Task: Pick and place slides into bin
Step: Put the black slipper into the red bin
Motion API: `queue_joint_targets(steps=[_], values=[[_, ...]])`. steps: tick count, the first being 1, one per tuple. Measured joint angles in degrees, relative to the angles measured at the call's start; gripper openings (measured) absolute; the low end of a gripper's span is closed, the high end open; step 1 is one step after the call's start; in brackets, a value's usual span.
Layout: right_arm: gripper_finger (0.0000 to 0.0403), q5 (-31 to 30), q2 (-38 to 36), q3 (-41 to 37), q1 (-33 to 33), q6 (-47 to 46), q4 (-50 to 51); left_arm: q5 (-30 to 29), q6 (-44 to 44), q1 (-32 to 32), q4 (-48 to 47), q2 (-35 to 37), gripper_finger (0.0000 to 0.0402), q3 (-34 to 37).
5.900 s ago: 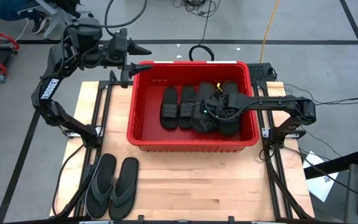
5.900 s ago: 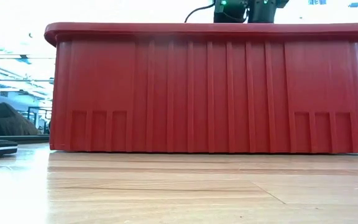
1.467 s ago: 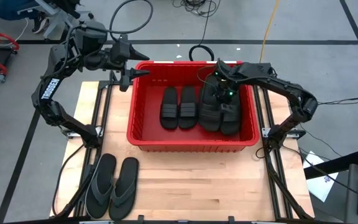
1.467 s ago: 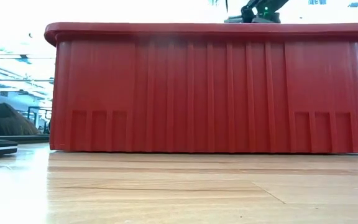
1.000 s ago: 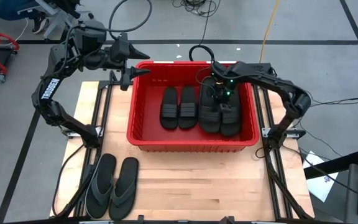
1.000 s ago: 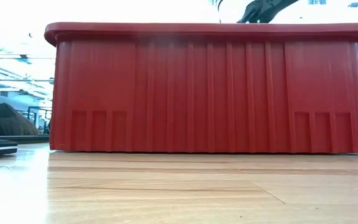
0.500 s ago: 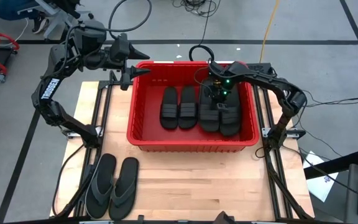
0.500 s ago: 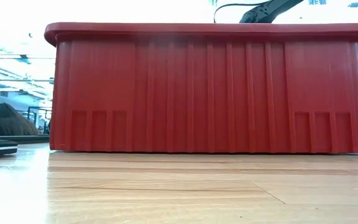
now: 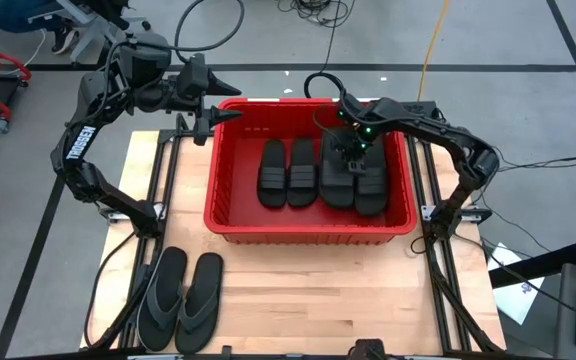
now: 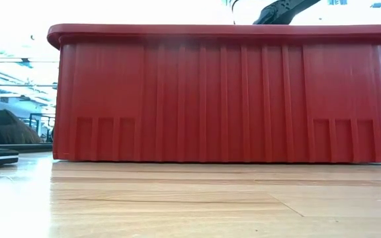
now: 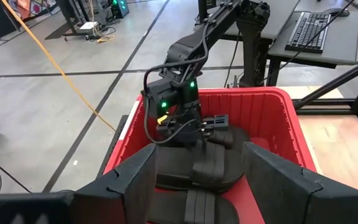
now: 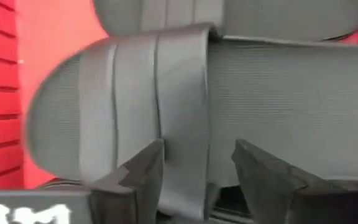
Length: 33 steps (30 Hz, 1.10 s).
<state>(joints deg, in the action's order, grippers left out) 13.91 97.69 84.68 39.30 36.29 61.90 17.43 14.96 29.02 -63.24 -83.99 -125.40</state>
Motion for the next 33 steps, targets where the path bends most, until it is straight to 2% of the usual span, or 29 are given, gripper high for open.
queue_joint_targets(steps=[5, 10, 16, 19, 23, 26, 28, 30, 33], values=[[0.0207, -2.3, -3.0, 0.0, -0.3, 0.0, -2.9, 0.0, 0.0, 0.0, 0.0, 0.0, 0.0237, 0.0], [0.0219, -3.2, -7.1, -0.1, -0.2, 0.3, -5.9, 0.0, -0.5, 0.0, 0.0, 0.0, 0.0237, 0.0], [0.0208, -2.1, -12.3, -0.1, -0.4, -2.2, -7.8, 0.0, -4.4, 0.0, 0.0, 0.0, 0.0237, 0.0], [0.0186, -1.4, -14.9, -0.1, -0.4, -5.7, -8.7, -0.1, -6.0, -0.5, 0.0, 0.0, 0.0237, 0.0], [0.0111, 9.1, -18.5, -0.1, -0.4, -9.4, -11.2, -2.6, -5.7, -3.0, 0.1, 0.0, 0.0235, 0.0], [0.0034, 20.7, -21.3, -0.1, -0.4, -10.7, -15.0, -6.1, -2.6, -7.5, 0.6, 0.1, 0.0205, 0.0], [0.001, 29.6, -23.0, -0.6, -0.4, -10.7, -18.8, -7.2, -1.1, -11.4, 0.6, 0.4, 0.0162, 0.0], [0.0015, 37.8, -24.7, -1.1, -0.4, -11.4, -22.7, -7.3, -2.0, -15.2, 0.6, 0.5, 0.0109, 0.0], [0.0014, 45.3, -26.7, -2.1, -0.4, -14.9, -29.6, -7.5, -5.6, -20.2, 0.0, 0.5, 0.0027, 0.0]])
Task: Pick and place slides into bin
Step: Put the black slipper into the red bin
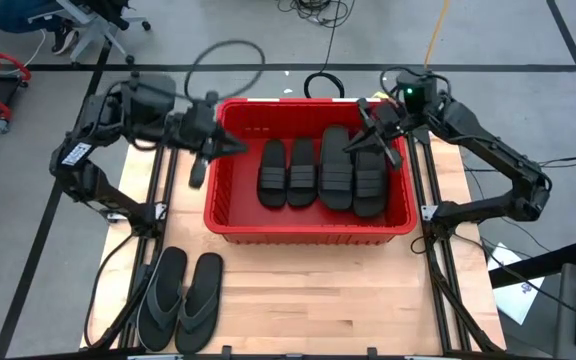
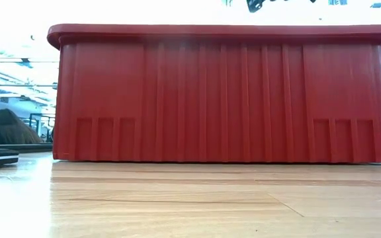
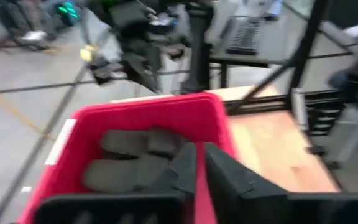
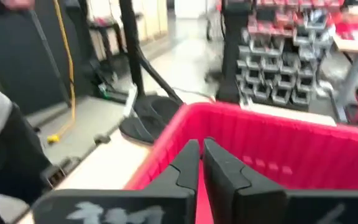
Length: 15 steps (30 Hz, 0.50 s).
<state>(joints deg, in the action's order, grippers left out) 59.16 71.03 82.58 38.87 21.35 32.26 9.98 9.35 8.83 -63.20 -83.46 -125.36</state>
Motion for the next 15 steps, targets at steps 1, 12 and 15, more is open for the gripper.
queue_joint_targets(steps=[1, 12, 15], values=[[0.0009, 1.0, -0.5, -0.6, 0.0, -1.6, -2.1, -0.1, -0.6, -1.8, -0.6, 0.0, 0.0014, 0.0], [0.0001, -1.4, -5.7, -10.7, -9.9, -22.4, -21.7, -19.6, -12.0, -20.8, -9.6, 10.5, 0.0001, 5.2], [0.0001, -7.9, -7.9, -13.5, -14.3, -25.2, -25.6, -21.6, -15.7, -24.8, -9.0, 15.4, 0.0, 12.9]])
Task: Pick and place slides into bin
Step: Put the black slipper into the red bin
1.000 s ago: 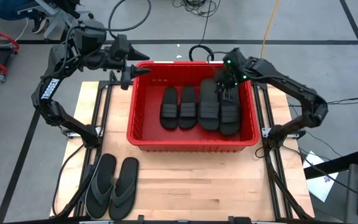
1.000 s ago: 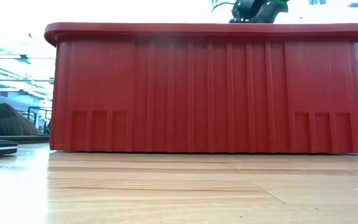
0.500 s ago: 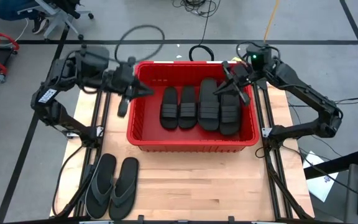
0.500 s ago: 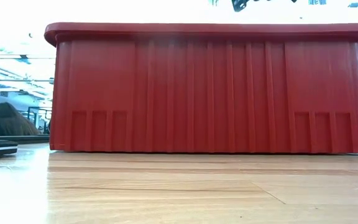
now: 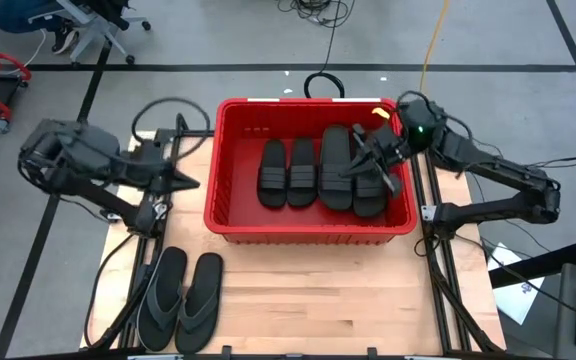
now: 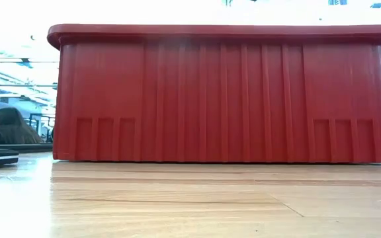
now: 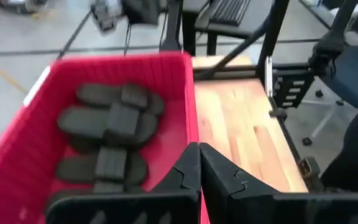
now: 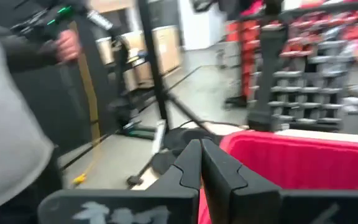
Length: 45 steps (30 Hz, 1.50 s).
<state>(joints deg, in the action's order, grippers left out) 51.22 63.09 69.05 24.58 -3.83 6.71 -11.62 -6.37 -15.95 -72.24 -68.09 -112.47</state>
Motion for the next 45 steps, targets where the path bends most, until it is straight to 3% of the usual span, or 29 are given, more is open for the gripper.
queue_joint_targets(steps=[5, 8, 11, 14, 20, 23, 25, 28, 32, 38, 45], values=[[0.0001, -16.5, -3.4, -5.0, -5.5, -5.3, -5.7, 2.5, -4.9, -5.6, 13.0, 9.5, 0.0, 19.9], [0.0001, -22.9, -4.7, -7.7, -7.5, -12.2, -9.2, 3.4, -7.4, -9.4, 23.7, 15.6, 0.0, 32.9], [0.0001, -25.5, -5.6, -9.8, -9.0, -19.3, -10.1, 3.7, -11.7, -12.9, 30.3, 21.6, 0.0, 44.7], [0.0001, -26.6, -6.0, -11.0, -10.6, -22.9, -10.1, 2.4, -21.4, -15.6, 36.1, 26.8, 0.0, 55.8], [0.0001, -27.1, -6.1, -11.2, -11.6, -19.5, -10.2, 2.6, -39.9, -21.8, 49.7, 28.8, 0.0, 71.6], [0.0001, -27.1, -6.1, -11.2, -11.5, -17.6, -10.2, 2.4, -43.3, -24.2, 55.0, 25.5, 0.0, 74.9], [0.0001, -25.0, -6.1, -11.2, -11.3, -16.4, -9.8, -0.7, -42.9, -25.1, 56.2, 23.5, 0.0, 75.1], [0.0001, -19.2, -6.1, -11.2, -10.6, -15.5, -8.1, -6.3, -37.2, -25.7, 56.1, 22.2, 0.0, 74.0], [0.0001, -16.5, -6.4, -11.3, -10.4, -15.7, -4.3, -10.6, -32.3, -25.1, 56.5, 22.4, 0.0, 72.0], [0.0001, -16.6, -6.8, -11.3, -10.3, -9.7, 1.0, -2.4, -45.4, -25.1, 56.5, 21.4, 0.0004, 71.9], [0.0001, -16.6, -6.8, -11.3, -10.3, -8.3, 4.0, 1.8, -53.3, -32.1, 60.0, 11.9, 0.0006, 71.8]])
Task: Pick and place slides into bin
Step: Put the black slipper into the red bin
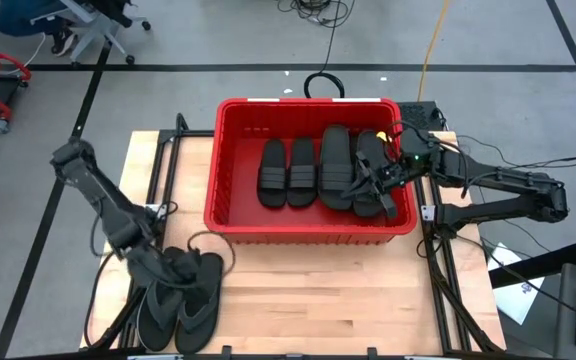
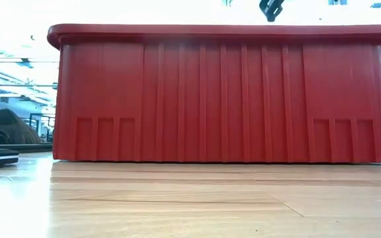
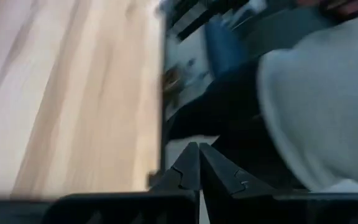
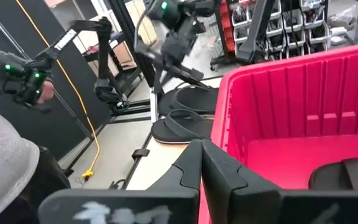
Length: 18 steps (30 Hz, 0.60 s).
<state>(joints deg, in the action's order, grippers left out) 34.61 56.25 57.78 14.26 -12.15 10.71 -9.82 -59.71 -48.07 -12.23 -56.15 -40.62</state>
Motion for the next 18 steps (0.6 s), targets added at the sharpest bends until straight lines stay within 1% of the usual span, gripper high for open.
queue_joint_targets(steps=[3, 5, 7, 11, 18], values=[[0.0002, -0.1, 0.0, 0.0, 0.0, -0.1, 0.9, 0.7, -7.8, -2.1, -3.6, -4.1, 0.0021, 0.0], [0.0002, -0.2, 0.0, 0.0, 0.0, -0.1, 1.8, 3.9, -14.2, -2.7, -6.3, -6.5, 0.0036, 0.0], [0.0001, -0.2, 0.0, 0.0, 0.0, -0.1, 2.0, 7.0, -17.8, -2.6, -7.8, -8.5, 0.0055, 0.0], [0.0001, -0.2, 0.0, 0.0, 0.0, -0.1, 2.0, 10.8, -20.2, -2.6, -6.9, -10.9, 0.0105, 0.0], [0.0001, -0.2, 0.0, 0.0, 0.0, 0.0, 2.0, 10.8, -21.7, -2.5, -6.0, -12.9, 0.0207, 0.0]])
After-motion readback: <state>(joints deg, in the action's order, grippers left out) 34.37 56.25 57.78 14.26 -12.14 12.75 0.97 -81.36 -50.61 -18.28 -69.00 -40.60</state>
